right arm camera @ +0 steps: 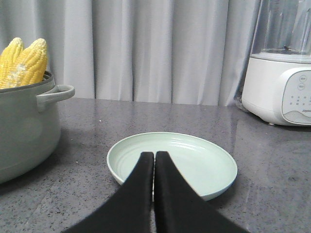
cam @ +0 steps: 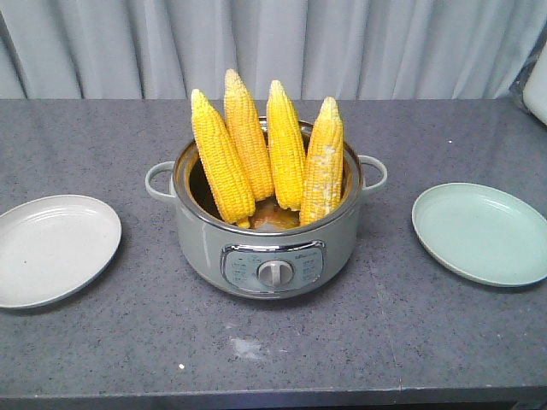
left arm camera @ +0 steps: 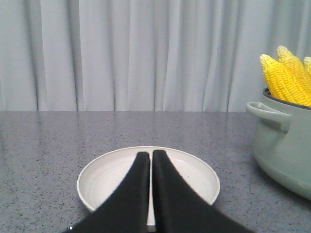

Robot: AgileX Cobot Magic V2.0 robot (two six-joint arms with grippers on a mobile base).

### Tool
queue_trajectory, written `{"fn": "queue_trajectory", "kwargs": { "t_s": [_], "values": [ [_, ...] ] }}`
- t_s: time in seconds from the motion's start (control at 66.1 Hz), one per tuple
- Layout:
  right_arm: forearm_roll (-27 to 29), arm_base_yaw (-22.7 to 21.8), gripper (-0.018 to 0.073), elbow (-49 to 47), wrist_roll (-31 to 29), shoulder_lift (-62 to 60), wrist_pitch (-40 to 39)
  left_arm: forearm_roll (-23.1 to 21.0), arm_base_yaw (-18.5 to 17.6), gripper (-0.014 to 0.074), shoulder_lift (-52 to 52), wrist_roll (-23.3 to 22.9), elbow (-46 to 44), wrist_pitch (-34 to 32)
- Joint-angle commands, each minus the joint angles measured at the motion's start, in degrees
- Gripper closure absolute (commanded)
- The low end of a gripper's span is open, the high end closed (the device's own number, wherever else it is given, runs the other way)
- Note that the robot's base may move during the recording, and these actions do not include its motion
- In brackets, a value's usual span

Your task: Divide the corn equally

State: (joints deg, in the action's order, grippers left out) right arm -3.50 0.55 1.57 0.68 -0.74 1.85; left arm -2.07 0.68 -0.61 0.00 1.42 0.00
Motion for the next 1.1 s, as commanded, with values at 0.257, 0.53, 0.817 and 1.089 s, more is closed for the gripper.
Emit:
{"fn": "queue_trajectory", "kwargs": {
  "t_s": [0.257,0.53,0.817,1.089],
  "values": [
    [-0.31,-0.16,0.0566,0.43,-0.07,-0.26,-4.44,-0.35,-0.13,0.0603,-0.96,-0.70,-0.97,-3.96],
    [-0.31,-0.16,0.0566,0.43,-0.07,-0.26,-4.44,-0.35,-0.13,0.0603,-0.96,-0.70,-0.97,-3.96],
    [0.11,-0.16,0.0566,0.37,0.57,-0.26,-6.21,-0.35,-0.13,0.0603,-0.96,-0.71,-0.97,-4.01],
    [1.06,-0.16,0.0566,-11.20,2.58,1.68,-1.14,-1.94,-0.13,0.0603,0.90,-1.95,-9.92,-5.47]
  ]
}}
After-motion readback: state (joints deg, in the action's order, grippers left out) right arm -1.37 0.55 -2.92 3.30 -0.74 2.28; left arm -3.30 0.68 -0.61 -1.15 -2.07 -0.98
